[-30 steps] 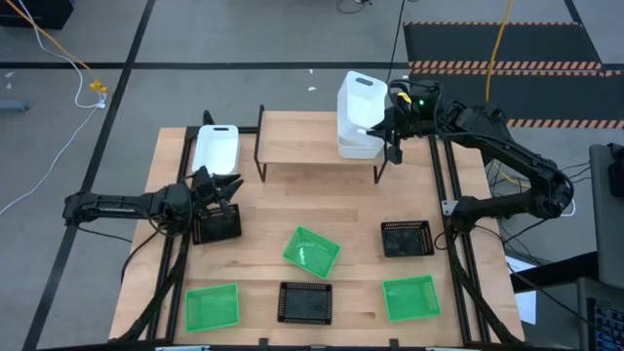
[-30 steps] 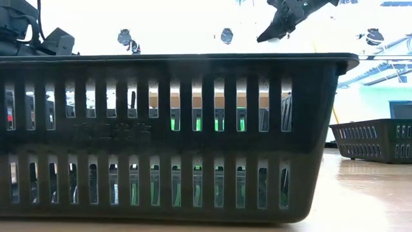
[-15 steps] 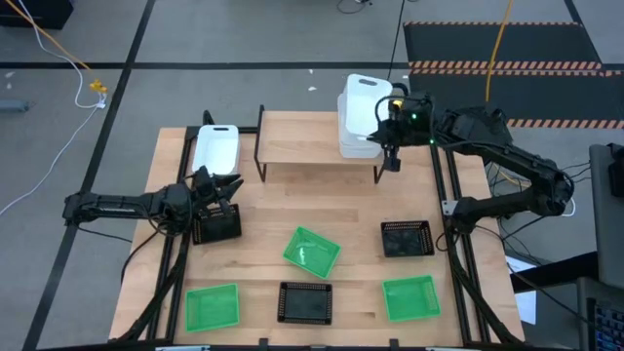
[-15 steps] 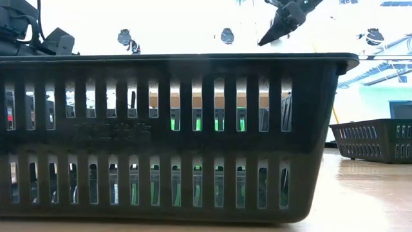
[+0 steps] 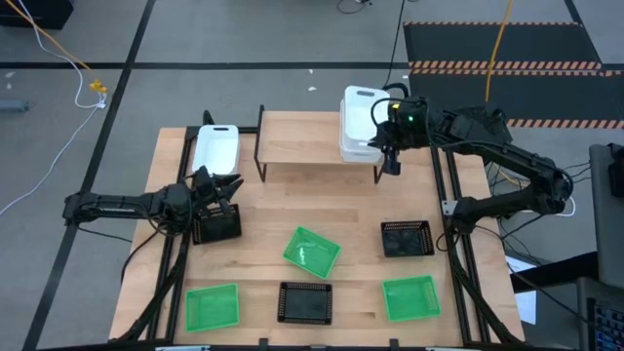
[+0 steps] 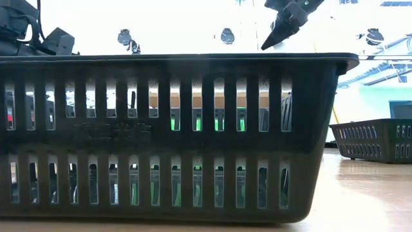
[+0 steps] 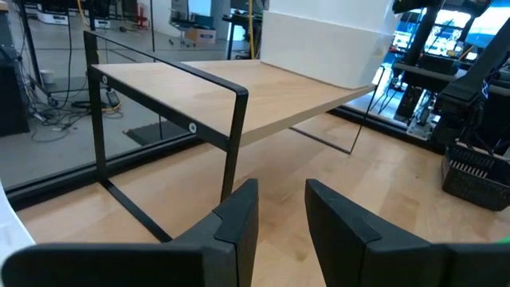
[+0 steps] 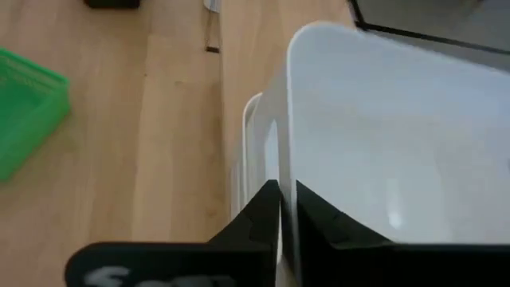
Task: Stack baskets on shelf by color
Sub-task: Stack the center white bin on top of the other white bin on the shelf, then stack the white bin on top of the other white bin on the shelf
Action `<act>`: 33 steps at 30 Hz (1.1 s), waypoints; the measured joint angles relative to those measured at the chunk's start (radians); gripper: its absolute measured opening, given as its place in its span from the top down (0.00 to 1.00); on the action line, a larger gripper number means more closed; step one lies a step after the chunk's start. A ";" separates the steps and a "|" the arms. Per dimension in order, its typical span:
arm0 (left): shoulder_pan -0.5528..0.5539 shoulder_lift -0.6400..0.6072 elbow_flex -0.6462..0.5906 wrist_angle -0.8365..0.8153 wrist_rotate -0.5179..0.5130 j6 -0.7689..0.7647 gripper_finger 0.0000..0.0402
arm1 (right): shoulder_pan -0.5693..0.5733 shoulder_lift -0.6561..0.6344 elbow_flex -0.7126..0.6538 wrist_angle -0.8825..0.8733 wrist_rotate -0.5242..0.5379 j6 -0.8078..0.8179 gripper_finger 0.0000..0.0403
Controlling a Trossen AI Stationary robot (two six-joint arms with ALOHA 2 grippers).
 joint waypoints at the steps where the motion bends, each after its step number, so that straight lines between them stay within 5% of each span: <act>1: 0.000 0.000 0.000 0.000 0.000 0.000 0.74 | 0.000 0.000 0.000 0.000 -0.022 0.007 0.92; 15: 0.000 0.000 0.000 -0.001 0.000 -0.003 0.74 | 0.000 -0.010 0.000 0.063 -0.003 0.048 0.71; 21: 0.000 0.000 0.000 -0.003 0.000 -0.004 0.74 | 0.000 -0.054 0.000 0.038 -0.297 0.004 0.72; 25: 0.000 0.000 0.000 -0.007 0.008 -0.025 0.74 | 0.015 -0.058 -0.043 -0.002 -0.392 0.018 0.76; 29: 0.000 0.000 0.000 -0.008 0.037 -0.028 0.74 | 0.032 -0.055 -0.150 0.004 -0.339 -0.010 0.81; 33: 0.000 0.000 0.000 -0.009 0.043 -0.030 0.74 | 0.042 -0.055 -0.204 -0.002 -0.159 -0.033 0.85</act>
